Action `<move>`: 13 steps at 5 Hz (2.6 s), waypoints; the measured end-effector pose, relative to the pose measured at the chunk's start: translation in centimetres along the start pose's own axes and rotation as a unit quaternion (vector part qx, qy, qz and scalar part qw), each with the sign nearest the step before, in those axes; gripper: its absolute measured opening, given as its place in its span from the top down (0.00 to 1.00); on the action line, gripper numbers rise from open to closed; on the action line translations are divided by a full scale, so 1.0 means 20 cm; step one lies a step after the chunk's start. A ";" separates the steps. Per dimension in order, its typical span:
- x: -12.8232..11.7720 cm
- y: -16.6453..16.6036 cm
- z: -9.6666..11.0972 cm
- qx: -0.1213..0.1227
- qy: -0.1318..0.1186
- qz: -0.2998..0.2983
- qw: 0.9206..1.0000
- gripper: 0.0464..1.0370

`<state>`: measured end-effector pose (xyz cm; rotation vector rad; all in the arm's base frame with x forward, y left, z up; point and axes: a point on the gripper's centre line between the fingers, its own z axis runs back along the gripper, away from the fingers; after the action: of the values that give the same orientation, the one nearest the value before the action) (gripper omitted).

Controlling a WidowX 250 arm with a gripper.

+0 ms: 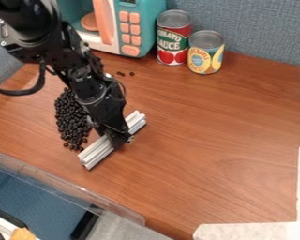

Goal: Sweep into pile

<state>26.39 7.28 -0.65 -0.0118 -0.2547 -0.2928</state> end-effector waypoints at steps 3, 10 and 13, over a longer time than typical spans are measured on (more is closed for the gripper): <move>0.04 0.16 0.00 0.036 0.063 -0.053 0.996 0.67; 0.08 0.34 0.09 0.037 0.080 -0.018 0.996 0.67; 0.12 0.15 0.08 0.026 0.087 0.144 0.985 0.67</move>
<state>28.98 9.49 1.60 0.0286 -0.0843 0.0020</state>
